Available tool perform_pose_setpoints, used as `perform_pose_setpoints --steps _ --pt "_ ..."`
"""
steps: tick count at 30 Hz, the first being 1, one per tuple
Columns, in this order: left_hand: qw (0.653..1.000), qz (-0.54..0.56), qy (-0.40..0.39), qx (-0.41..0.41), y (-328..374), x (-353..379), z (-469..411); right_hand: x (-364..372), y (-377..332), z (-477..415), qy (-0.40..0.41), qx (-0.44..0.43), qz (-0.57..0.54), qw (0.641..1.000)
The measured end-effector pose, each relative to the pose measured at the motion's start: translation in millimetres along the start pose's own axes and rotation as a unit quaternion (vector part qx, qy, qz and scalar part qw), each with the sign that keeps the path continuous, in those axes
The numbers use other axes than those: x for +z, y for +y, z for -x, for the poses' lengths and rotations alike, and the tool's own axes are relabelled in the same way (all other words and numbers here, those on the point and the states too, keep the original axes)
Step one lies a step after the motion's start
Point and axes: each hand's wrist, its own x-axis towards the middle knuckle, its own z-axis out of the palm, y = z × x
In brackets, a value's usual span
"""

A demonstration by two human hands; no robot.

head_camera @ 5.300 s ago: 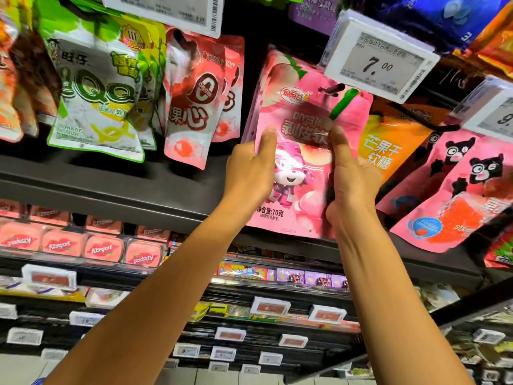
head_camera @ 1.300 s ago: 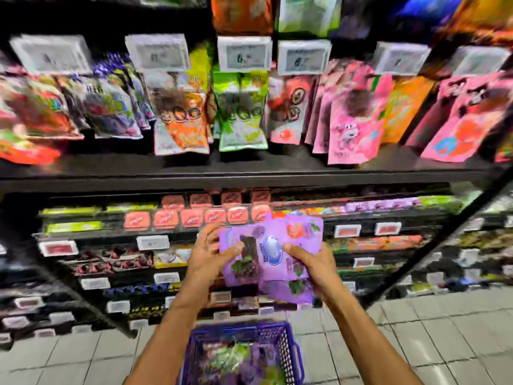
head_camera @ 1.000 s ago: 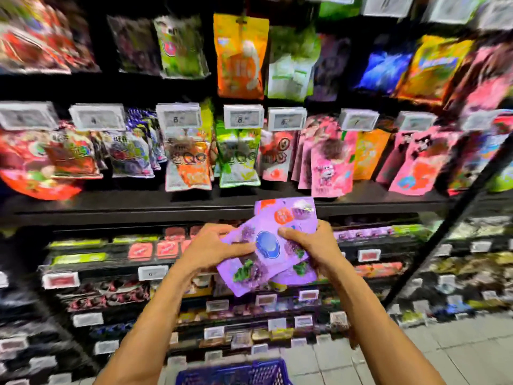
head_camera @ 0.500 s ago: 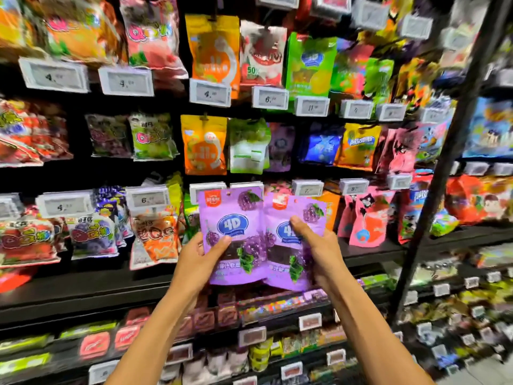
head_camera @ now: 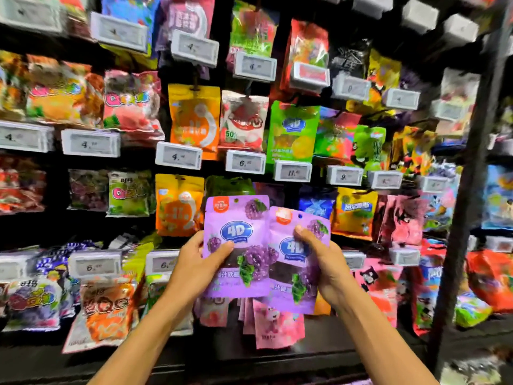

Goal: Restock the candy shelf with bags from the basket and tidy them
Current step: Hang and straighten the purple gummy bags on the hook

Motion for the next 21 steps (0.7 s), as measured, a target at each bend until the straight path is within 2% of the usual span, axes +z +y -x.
perform_pose_setpoints --steps 11,21 --pt "0.998 -0.04 0.042 0.014 -17.4 57.4 -39.5 -28.2 -13.4 -91.4 -0.023 0.042 -0.017 0.999" --pt "0.998 -0.036 0.051 0.01 -27.7 64.1 -60.6 -12.6 -22.3 -142.7 -0.016 0.08 -0.019 0.996"
